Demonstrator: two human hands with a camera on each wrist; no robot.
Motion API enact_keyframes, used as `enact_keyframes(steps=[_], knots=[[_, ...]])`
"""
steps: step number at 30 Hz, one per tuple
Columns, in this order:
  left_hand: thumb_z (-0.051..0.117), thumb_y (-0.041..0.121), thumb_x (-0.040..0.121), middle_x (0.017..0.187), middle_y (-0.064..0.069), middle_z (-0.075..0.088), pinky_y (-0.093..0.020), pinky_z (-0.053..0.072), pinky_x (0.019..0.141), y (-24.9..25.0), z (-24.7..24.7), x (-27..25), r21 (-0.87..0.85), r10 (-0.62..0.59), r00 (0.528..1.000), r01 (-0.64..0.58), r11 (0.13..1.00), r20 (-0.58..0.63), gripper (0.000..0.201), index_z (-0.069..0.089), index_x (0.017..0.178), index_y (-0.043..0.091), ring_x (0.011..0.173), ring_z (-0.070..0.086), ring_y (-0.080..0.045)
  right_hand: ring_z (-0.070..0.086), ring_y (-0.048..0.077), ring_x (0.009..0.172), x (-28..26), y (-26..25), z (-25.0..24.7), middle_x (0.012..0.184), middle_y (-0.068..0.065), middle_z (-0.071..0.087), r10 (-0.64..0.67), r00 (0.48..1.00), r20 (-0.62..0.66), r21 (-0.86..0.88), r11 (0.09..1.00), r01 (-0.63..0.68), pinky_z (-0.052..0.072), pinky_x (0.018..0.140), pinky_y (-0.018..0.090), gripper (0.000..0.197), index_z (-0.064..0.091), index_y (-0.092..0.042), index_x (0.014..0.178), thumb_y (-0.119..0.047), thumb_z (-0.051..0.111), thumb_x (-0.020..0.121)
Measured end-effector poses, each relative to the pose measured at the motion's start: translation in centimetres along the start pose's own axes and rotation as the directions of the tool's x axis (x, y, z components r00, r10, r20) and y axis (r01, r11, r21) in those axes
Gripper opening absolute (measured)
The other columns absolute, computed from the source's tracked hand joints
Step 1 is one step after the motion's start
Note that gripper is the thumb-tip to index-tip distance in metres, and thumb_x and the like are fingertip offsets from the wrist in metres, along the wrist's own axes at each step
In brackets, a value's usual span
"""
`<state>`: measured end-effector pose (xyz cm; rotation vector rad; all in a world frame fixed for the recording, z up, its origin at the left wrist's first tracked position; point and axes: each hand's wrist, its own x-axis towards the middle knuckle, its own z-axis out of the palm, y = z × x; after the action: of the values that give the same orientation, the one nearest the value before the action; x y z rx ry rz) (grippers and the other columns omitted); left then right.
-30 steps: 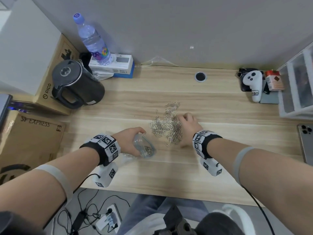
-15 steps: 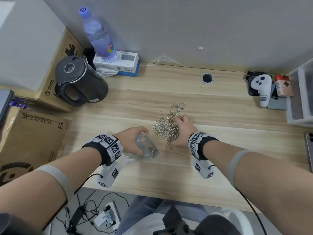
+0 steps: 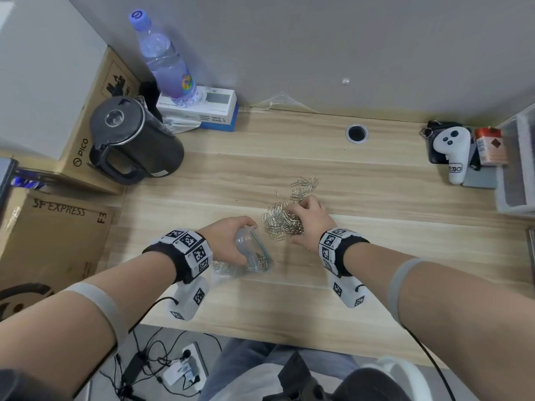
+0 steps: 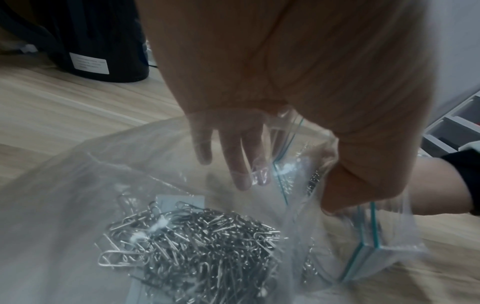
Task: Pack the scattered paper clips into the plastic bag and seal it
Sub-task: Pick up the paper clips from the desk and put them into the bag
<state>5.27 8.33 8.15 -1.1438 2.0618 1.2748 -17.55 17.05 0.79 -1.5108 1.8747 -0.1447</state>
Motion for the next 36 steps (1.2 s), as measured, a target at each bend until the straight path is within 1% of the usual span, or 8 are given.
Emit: enact_keyframes(steps=[5,9,12,17,24,28,33,36], knots=[[0.075,0.036,0.047,0.118,0.0,0.064,-0.035,0.056,0.089,-0.2,-0.1,0.3,-0.018,0.013,1.0,-0.013,1.0,0.006,0.098,0.044,0.14,0.023,0.101,0.065,-0.018,0.038,0.026,0.119,0.5,-0.4,-0.1,0.129,0.005,0.035,0.001,1.0,0.016,-0.035,0.999,0.0,0.045,0.1,0.045,0.076,0.042,-0.042,0.137,-0.046,0.08,0.071],[0.084,0.032,0.054,0.138,-0.001,0.051,-0.032,0.046,0.107,-0.2,0.1,0.5,0.003,0.015,1.0,-0.015,1.0,0.023,0.107,0.036,0.149,0.016,0.123,0.054,-0.016,0.038,0.024,0.115,0.7,-0.5,-0.4,0.125,0.004,0.038,-0.013,1.0,0.026,-0.03,0.999,0.014,0.042,0.101,0.04,0.052,0.054,-0.037,0.128,-0.039,0.075,0.08],[0.085,0.037,0.054,0.146,-0.004,0.044,-0.028,0.039,0.111,-0.2,0.1,0.8,0.043,0.014,0.999,-0.016,0.999,0.029,0.113,0.034,0.152,0.012,0.132,0.046,-0.018,0.04,0.024,0.113,0.8,-0.6,-0.3,0.12,0.003,0.043,-0.023,1.0,-0.006,0.006,1.0,0.023,0.041,0.099,0.037,0.032,0.062,-0.031,0.115,-0.029,0.071,0.084],[0.088,0.038,0.051,0.117,0.004,0.064,-0.039,0.056,0.092,-0.4,0.3,0.9,-0.015,0.039,0.999,-0.039,0.999,0.001,0.088,0.049,0.129,0.029,0.104,0.065,-0.016,0.042,0.025,0.108,0.9,-0.5,0.0,0.112,0.005,0.048,-0.01,0.998,-0.054,0.065,0.998,0.014,0.034,0.09,0.028,0.022,0.069,-0.018,0.106,-0.019,0.068,0.084],[0.09,0.032,0.053,0.096,-0.001,0.071,-0.05,0.06,0.075,-0.4,0.5,0.9,-0.036,0.054,0.999,-0.054,0.998,0.0,0.068,0.047,0.104,0.042,0.085,0.071,-0.028,0.057,0.026,0.096,0.9,-0.1,-1.0,0.102,0.006,0.063,0.02,0.993,-0.117,0.104,0.994,-0.008,0.041,0.081,0.028,0.019,0.074,-0.015,0.094,-0.012,0.069,0.076],[0.089,0.034,0.051,0.095,0.004,0.069,-0.048,0.06,0.073,-0.3,0.7,1.1,-0.041,0.074,0.997,-0.074,0.996,-0.004,0.07,0.046,0.106,0.04,0.082,0.07,-0.021,0.063,0.022,0.089,0.6,0.0,-2.0,0.091,0.002,0.07,0.05,0.99,-0.13,0.108,0.993,-0.036,0.05,0.079,0.03,0.016,0.077,-0.017,0.087,-0.011,0.066,0.076],[0.087,0.035,0.049,0.098,0.004,0.066,-0.04,0.06,0.071,0.6,0.9,1.3,-0.064,0.074,0.997,-0.073,0.995,0.001,0.076,0.046,0.113,0.032,0.077,0.066,-0.013,0.066,0.015,0.085,0.1,0.4,-3.0,0.091,-0.002,0.074,0.119,0.986,-0.118,0.227,0.97,-0.09,0.053,0.084,0.027,0.016,0.078,-0.02,0.088,-0.013,0.074,0.075],[0.087,0.036,0.049,0.104,0.002,0.066,-0.041,0.06,0.072,1.0,0.8,1.3,-0.041,0.077,0.997,-0.077,0.996,0.002,0.081,0.043,0.117,0.031,0.083,0.067,-0.017,0.064,0.011,0.084,-0.3,-0.1,-4.1,0.091,-0.004,0.071,0.097,0.991,-0.089,0.282,0.957,-0.068,0.052,0.084,0.023,0.015,0.076,-0.019,0.089,-0.016,0.077,0.075]])
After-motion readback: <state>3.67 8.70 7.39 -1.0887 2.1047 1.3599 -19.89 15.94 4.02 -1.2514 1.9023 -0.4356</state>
